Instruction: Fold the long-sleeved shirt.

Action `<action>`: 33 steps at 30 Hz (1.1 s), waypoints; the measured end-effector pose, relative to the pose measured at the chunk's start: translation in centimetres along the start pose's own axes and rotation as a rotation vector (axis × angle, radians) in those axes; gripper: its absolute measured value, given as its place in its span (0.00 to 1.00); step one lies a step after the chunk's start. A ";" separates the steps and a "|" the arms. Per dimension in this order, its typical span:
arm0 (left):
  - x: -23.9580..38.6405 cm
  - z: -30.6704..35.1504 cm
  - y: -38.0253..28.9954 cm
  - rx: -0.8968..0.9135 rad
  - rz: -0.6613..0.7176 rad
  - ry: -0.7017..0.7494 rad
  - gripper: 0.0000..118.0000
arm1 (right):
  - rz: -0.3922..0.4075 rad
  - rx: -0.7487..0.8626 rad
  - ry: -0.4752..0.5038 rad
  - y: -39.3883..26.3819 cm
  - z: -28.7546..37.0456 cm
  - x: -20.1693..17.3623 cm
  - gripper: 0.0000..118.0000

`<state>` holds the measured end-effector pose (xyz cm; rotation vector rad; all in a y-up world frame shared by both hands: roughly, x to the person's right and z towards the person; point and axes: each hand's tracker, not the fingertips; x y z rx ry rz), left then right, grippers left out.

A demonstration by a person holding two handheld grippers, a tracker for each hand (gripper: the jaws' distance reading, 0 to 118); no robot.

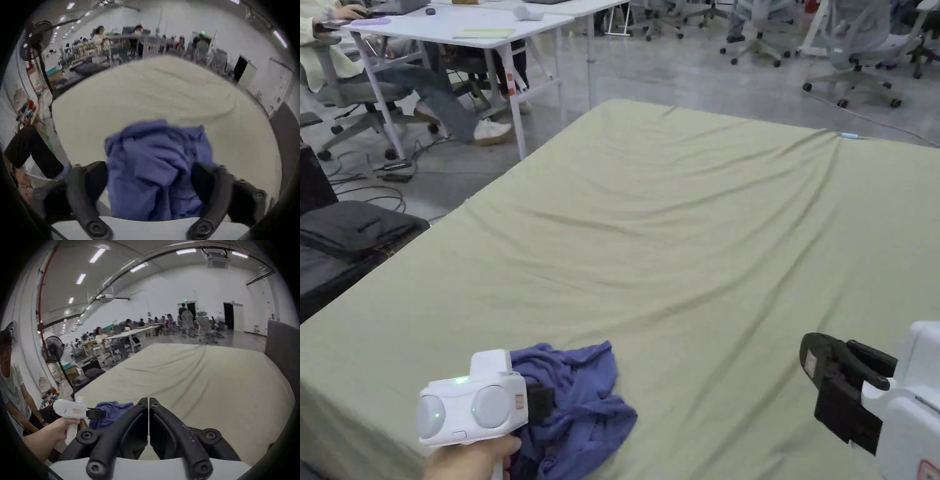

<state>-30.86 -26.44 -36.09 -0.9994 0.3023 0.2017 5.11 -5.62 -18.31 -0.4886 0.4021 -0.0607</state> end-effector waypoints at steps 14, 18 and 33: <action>15.8 29.1 4.4 0.566 -0.202 -0.406 0.18 | -0.100 0.207 -0.116 0.4 12.6 4.8 0.04; 24.6 29.8 -0.4 0.497 -0.375 -0.469 0.18 | -0.115 0.281 -0.182 0.1 17.7 5.9 0.04; 39.2 14.0 -25.1 0.028 -0.818 -0.383 0.18 | -0.252 0.066 -0.335 -10.0 21.0 9.1 0.04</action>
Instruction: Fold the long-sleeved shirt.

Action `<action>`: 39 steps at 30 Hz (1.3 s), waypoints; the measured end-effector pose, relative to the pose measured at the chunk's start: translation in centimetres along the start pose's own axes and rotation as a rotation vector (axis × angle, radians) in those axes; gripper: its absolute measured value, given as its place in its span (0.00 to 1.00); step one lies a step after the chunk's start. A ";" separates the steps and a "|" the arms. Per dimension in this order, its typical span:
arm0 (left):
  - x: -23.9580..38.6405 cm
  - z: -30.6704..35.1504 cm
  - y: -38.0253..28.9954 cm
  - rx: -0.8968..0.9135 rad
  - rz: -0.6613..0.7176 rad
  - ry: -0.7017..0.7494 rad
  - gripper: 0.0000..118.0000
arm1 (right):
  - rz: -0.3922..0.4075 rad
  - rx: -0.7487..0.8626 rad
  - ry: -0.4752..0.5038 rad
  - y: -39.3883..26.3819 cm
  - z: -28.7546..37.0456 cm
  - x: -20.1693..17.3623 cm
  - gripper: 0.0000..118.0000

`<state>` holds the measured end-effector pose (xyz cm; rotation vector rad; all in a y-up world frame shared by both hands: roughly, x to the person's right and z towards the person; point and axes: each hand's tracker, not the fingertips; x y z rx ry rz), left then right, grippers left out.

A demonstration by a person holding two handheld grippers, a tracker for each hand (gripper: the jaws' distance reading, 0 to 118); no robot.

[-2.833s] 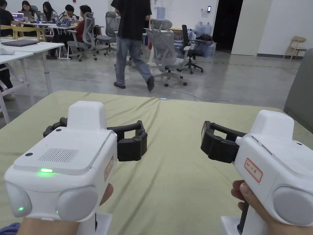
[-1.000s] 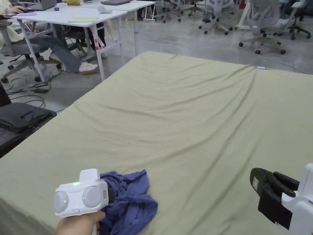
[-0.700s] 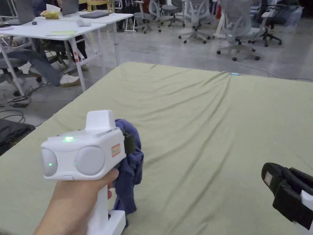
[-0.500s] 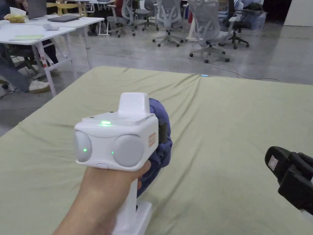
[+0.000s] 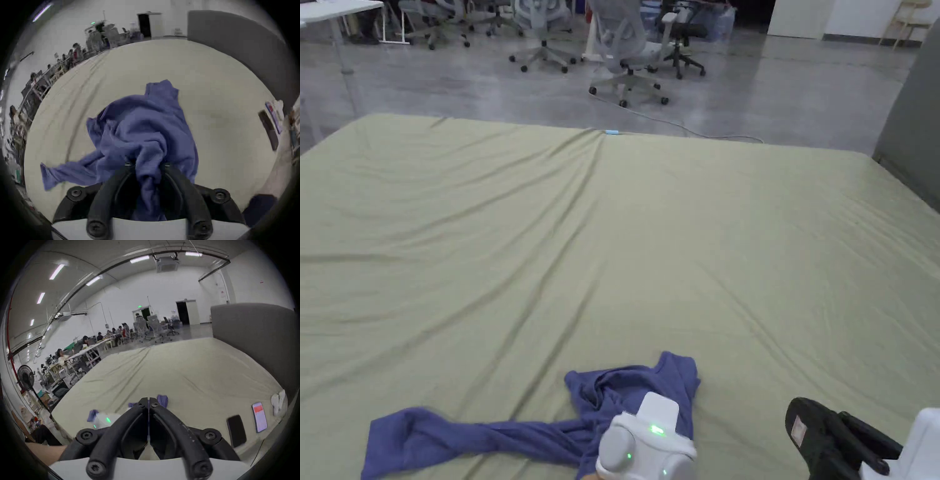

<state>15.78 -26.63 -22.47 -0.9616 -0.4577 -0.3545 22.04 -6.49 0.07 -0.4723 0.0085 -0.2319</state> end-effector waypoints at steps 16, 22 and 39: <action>-14.3 8.7 -11.3 -0.012 0.473 -0.110 0.02 | -0.091 -0.118 0.019 -2.7 -5.0 -0.1 0.04; -12.5 6.1 -7.8 0.179 0.407 -0.055 0.99 | -0.085 -0.142 0.016 -2.0 -7.5 0.9 0.04; -9.6 5.0 -8.1 0.047 0.313 -0.238 0.13 | -0.069 -0.408 -0.068 1.3 -31.0 10.0 1.00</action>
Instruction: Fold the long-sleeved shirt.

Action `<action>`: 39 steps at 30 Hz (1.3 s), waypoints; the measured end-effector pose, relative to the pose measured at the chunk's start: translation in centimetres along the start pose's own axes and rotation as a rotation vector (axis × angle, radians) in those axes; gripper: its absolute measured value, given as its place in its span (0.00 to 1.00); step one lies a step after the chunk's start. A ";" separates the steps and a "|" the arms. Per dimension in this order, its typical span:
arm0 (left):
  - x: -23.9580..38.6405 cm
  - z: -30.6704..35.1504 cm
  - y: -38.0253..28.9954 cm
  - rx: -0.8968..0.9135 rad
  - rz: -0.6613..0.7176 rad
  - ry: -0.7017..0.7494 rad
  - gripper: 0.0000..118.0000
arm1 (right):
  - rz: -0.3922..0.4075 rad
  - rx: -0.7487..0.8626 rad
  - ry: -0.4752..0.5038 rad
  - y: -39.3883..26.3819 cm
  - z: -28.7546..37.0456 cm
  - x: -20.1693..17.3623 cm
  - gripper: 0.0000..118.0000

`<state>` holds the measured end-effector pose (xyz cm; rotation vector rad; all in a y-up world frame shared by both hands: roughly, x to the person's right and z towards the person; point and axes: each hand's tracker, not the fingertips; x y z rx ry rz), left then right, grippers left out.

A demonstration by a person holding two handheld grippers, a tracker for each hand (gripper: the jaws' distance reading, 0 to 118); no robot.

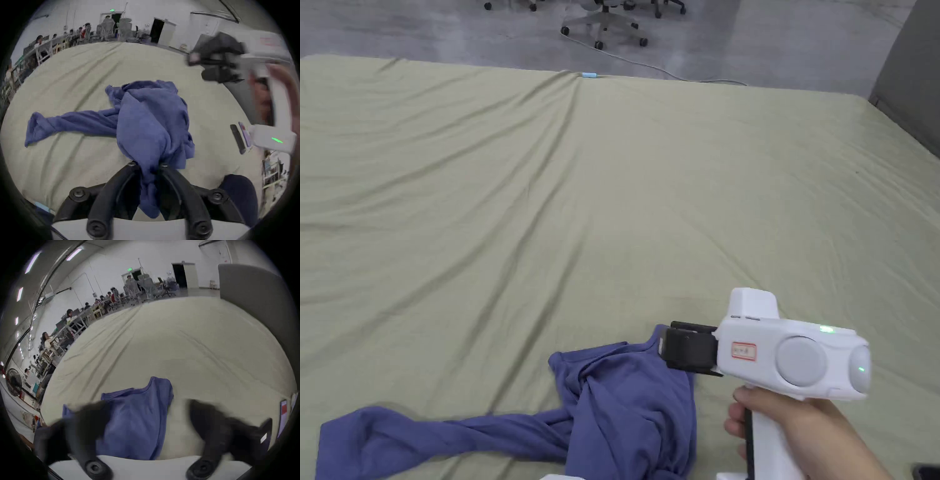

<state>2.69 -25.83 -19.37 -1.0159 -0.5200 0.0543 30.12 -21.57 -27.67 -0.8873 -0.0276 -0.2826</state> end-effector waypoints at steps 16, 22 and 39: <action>-3.3 7.9 4.3 0.198 0.092 -0.009 0.11 | 0.102 0.149 0.012 -0.1 10.3 -5.5 0.08; -3.8 17.9 7.2 0.481 0.080 0.009 0.11 | 0.122 0.583 0.138 -3.6 25.7 -10.6 0.08; -1.2 29.9 31.6 0.961 0.035 -0.002 0.11 | 0.124 0.894 -0.024 18.9 36.5 -14.9 0.08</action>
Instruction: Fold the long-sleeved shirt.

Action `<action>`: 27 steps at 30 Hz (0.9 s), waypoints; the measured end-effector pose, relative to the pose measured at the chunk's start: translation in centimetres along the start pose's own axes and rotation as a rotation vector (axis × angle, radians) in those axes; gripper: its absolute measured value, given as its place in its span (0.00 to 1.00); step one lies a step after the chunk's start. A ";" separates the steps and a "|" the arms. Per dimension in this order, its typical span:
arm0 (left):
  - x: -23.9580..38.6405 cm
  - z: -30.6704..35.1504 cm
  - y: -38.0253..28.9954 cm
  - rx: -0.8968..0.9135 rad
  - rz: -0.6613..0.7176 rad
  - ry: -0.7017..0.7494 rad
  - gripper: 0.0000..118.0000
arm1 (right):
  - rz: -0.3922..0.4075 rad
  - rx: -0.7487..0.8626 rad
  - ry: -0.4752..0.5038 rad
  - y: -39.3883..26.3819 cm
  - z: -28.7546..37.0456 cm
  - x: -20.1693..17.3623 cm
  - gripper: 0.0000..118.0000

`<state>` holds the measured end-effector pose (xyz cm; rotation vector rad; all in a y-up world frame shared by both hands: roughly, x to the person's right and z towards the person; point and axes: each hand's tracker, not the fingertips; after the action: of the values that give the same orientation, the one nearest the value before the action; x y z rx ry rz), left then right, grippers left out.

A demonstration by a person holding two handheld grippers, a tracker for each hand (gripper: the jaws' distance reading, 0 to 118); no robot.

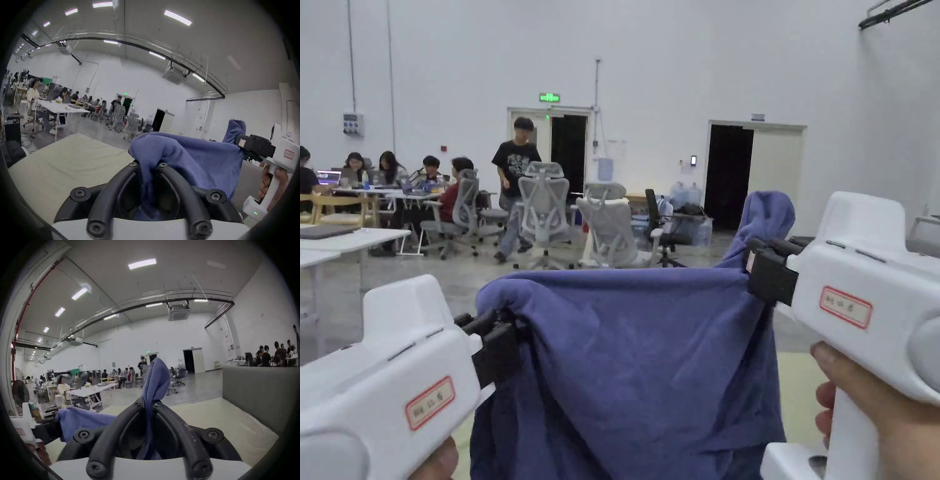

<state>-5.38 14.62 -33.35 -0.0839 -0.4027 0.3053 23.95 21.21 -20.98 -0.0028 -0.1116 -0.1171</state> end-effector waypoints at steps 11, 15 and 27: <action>-0.4 -18.1 -1.8 -0.088 -0.164 0.030 0.11 | -0.003 -0.160 -0.115 2.0 -18.1 6.4 0.08; -1.9 -23.0 -5.5 -0.174 -0.230 0.083 0.11 | 0.037 -0.210 -0.162 -1.7 -22.0 8.2 0.08; -7.6 -20.7 -31.4 -0.607 -0.412 0.196 0.11 | 0.019 -0.700 -0.206 -32.6 -22.1 14.8 0.08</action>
<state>4.84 -18.04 -50.72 -0.6117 -0.2979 -0.2397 37.25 -13.09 -41.39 -0.7155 -0.2713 -0.1314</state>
